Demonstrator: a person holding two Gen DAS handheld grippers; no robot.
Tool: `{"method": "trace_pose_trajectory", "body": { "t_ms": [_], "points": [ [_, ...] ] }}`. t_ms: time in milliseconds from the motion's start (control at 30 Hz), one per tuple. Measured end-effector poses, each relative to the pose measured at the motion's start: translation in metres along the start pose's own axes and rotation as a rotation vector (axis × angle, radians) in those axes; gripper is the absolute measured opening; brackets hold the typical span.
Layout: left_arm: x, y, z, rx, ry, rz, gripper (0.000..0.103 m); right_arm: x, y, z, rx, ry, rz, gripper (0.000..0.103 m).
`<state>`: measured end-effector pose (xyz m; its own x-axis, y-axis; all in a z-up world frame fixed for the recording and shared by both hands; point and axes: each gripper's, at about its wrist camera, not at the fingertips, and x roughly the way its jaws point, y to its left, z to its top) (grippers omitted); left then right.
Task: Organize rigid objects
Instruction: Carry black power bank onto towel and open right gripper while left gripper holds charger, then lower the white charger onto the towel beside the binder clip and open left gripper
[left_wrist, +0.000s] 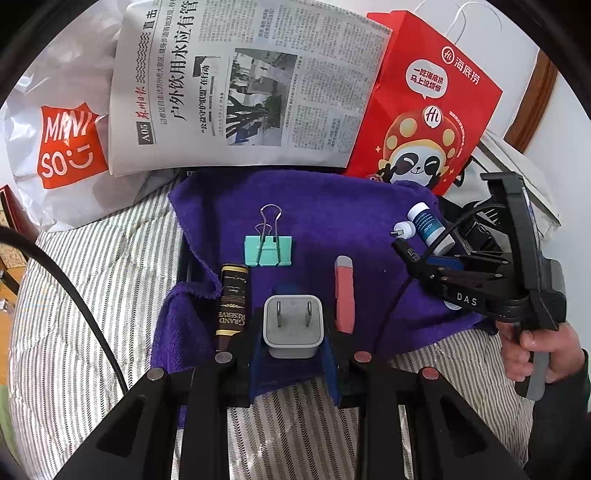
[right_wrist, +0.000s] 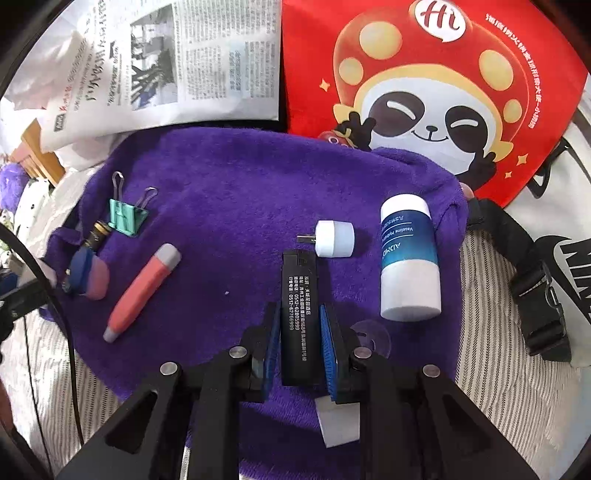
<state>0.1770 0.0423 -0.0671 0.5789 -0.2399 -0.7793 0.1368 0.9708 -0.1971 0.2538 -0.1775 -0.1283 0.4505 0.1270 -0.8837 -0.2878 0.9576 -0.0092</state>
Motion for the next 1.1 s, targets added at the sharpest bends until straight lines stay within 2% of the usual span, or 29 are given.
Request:
{"method": "trace_pose_trajectory", "body": {
  "t_ms": [233, 367, 467, 867, 1000, 1100],
  "points": [
    [-0.008, 0.007, -0.003, -0.007, 0.002, 0.018, 0.026, 0.004, 0.003, -0.001, 0.002, -0.028, 0.037, 0.023],
    [-0.011, 0.009, -0.005, -0.014, 0.007, 0.017, 0.026, 0.003, -0.010, -0.003, 0.056, -0.029, 0.115, 0.030],
    [-0.013, 0.009, -0.006, -0.034, 0.006, 0.020, 0.026, -0.004, -0.018, -0.005, 0.098, -0.020, 0.154, 0.031],
    [-0.004, -0.019, 0.007, 0.030, 0.010, 0.014, 0.026, -0.073, -0.025, -0.035, 0.046, -0.145, 0.125, 0.033],
    [0.010, -0.026, 0.019, 0.050, 0.021, 0.035, 0.026, -0.086, -0.036, -0.047, 0.066, -0.179, 0.152, 0.035],
    [0.021, -0.028, 0.029, 0.044, 0.029, 0.012, 0.026, -0.090, -0.042, -0.051, 0.073, -0.192, 0.179, 0.035]
  ]
}}
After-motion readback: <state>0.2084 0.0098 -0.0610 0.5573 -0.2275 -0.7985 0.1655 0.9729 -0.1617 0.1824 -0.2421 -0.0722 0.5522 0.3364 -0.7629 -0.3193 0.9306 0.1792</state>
